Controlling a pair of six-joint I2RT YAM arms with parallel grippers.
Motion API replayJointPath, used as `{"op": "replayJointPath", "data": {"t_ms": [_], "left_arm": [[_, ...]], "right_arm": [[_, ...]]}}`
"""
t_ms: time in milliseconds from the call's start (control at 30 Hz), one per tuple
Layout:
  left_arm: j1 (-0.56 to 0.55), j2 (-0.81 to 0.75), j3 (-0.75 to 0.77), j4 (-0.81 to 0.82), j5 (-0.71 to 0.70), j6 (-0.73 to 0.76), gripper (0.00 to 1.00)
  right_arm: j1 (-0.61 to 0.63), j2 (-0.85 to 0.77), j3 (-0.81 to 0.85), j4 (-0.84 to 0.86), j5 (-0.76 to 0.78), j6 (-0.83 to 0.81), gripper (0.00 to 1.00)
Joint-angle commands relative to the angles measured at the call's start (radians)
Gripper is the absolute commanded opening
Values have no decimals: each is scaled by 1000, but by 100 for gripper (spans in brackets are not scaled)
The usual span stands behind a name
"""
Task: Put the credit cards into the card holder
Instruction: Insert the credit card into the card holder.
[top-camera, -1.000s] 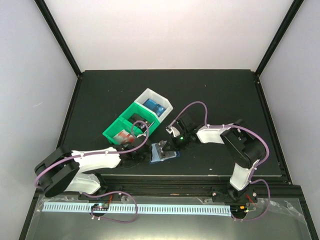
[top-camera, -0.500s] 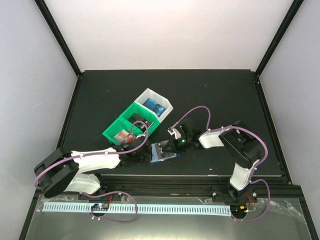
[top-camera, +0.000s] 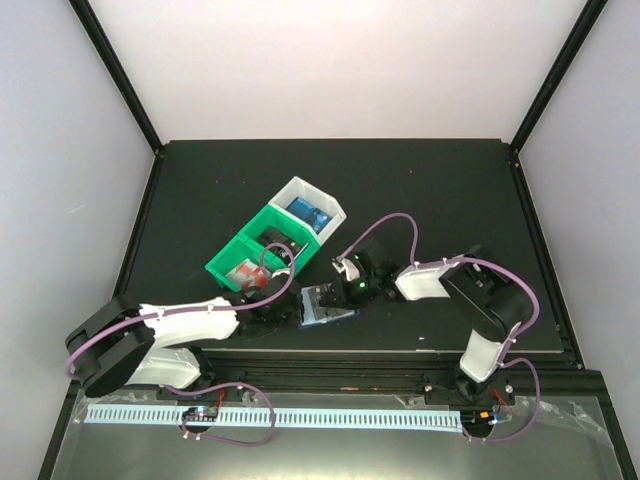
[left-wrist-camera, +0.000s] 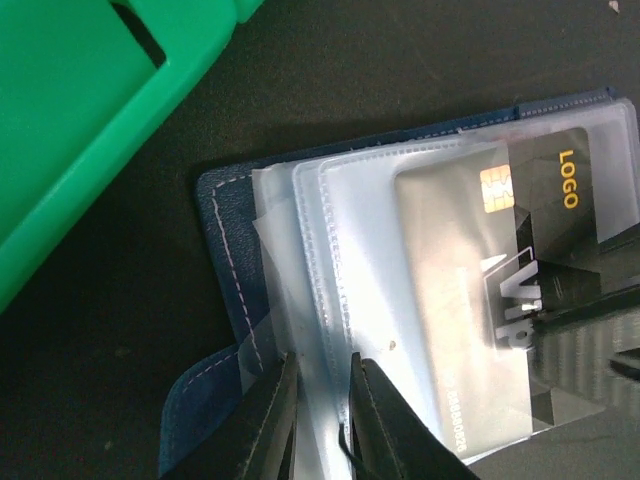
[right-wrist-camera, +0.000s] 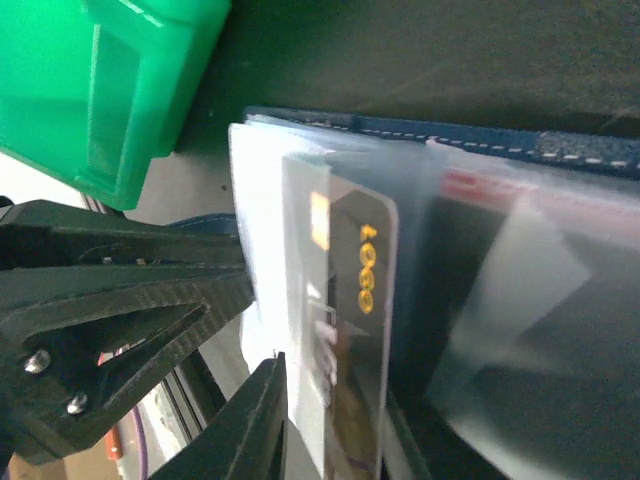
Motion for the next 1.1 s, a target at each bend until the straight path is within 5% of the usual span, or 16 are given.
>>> {"op": "replayJointPath", "data": {"t_ms": [0,300,667,1067], "left_arm": [[-10,-28,-27,-98,-6,-4,17],[-10,-21,-31,-74,14,7,17],[-10,-8,-40,-46,37,7,17],[-10,-31,-52,-34,43,7,22]], "right_arm": [[10,-92,8,-133,127,-32,29],[39,-131,54,-280,256,-40,49],[88,-65,100,-255,166,-53,30],[91,-31,95,-149,54,-22,28]]}}
